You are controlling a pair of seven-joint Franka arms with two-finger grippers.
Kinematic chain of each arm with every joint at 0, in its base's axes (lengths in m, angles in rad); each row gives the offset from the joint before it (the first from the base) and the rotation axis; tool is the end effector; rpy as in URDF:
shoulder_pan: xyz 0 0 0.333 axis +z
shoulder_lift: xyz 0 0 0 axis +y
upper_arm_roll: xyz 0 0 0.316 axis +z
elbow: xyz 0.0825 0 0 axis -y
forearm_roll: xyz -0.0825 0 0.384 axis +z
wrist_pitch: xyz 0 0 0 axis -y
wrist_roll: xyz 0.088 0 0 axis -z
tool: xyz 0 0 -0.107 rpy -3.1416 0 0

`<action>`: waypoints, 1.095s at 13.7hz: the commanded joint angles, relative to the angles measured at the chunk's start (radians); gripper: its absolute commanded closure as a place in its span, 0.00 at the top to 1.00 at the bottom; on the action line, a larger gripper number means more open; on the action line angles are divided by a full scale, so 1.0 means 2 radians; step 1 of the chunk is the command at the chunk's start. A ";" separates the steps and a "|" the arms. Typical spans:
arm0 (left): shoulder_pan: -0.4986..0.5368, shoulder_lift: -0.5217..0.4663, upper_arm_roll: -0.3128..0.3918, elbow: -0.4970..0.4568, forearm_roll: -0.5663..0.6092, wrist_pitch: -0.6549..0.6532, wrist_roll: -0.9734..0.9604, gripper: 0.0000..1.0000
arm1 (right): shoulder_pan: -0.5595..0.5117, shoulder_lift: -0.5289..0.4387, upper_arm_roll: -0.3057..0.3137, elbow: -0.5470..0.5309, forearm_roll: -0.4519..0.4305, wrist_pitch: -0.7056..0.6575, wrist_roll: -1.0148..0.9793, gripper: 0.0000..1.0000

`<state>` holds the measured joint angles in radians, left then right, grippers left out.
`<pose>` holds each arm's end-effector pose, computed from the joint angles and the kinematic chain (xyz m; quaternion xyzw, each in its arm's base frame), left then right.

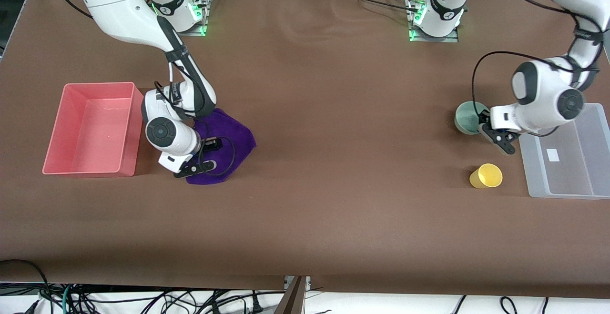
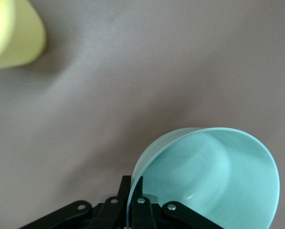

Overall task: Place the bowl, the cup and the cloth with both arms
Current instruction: 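Move the cloth over the pink bin while the left gripper carries the cup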

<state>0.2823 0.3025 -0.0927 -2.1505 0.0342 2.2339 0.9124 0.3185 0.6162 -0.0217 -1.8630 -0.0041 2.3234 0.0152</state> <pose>0.5335 0.1032 0.2431 0.9258 -0.3621 -0.0916 0.0583 0.5942 0.1821 0.1719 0.9866 0.1429 -0.0756 0.0198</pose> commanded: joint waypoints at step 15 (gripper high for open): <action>0.174 0.209 0.006 0.316 0.043 -0.009 0.214 0.00 | -0.032 -0.057 -0.089 0.254 0.004 -0.433 -0.184 0.00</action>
<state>0.6156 0.6661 -0.0670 -1.5680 0.1221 2.1961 1.3047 0.2705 0.4841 -0.1370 -1.4835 -0.0040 1.6583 -0.2186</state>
